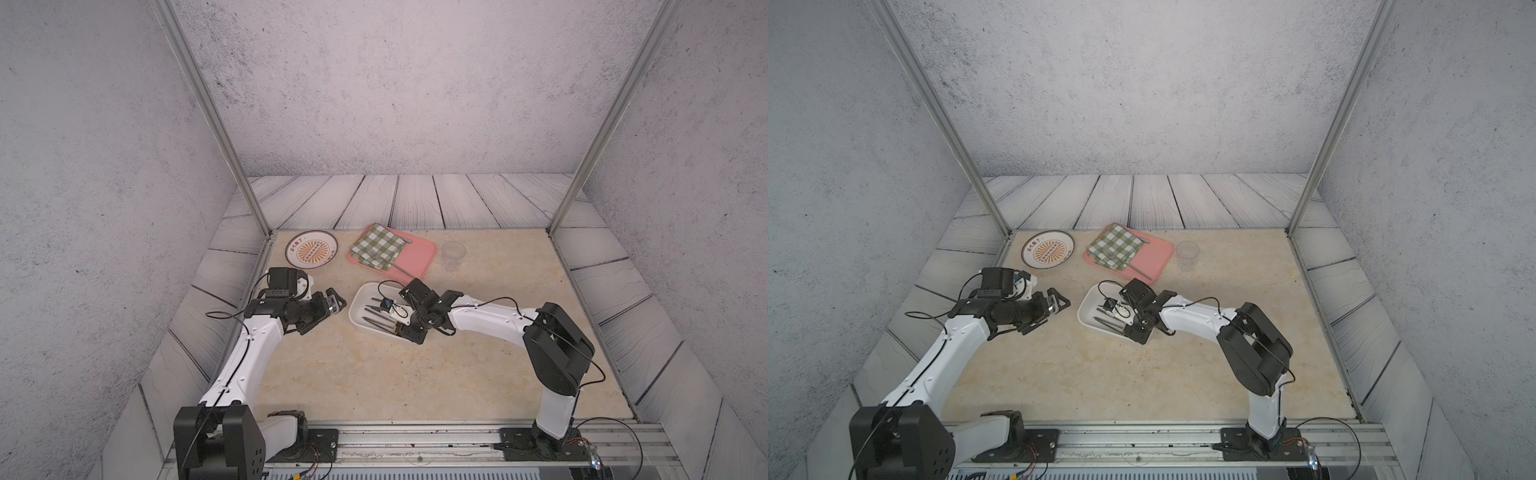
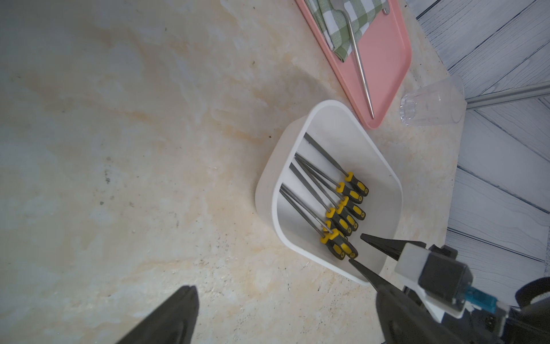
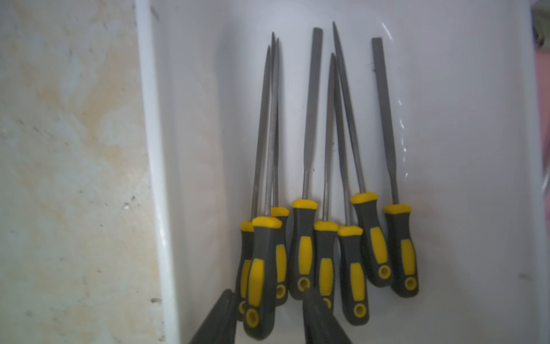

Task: Put the file tool into the storage box
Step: Place the file tool in the storage box.

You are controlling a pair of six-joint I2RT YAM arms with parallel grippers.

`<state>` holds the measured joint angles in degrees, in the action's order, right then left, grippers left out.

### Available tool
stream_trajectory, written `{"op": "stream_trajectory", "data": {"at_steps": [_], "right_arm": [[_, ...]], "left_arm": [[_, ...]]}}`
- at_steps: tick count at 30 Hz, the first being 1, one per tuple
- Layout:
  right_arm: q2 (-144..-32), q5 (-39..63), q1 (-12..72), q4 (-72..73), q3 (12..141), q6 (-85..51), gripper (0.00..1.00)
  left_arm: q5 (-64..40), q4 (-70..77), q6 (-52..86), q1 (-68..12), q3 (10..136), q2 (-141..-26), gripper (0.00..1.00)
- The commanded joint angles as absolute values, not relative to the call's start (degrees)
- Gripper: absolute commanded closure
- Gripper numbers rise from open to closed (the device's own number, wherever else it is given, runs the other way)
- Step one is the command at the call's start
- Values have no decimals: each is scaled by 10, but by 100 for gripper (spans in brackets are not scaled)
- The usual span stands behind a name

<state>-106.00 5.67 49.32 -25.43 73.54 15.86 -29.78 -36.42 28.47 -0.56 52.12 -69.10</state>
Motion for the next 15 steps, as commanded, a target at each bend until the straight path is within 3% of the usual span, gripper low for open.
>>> {"op": "stream_trajectory", "data": {"at_steps": [1,7,12,15], "right_arm": [[-1055,87,492,-270,759,150,46],[-1002,70,491,-260,771,101,37],[-918,15,492,-215,726,38,23],[-849,-24,492,-188,675,2,1]], "left_arm": [[-289,-372,275,-8,530,-695,1],[-249,-374,270,-20,529,-663,1],[-213,-373,260,-40,525,-605,1],[-182,-347,257,-45,500,-544,1]]}}
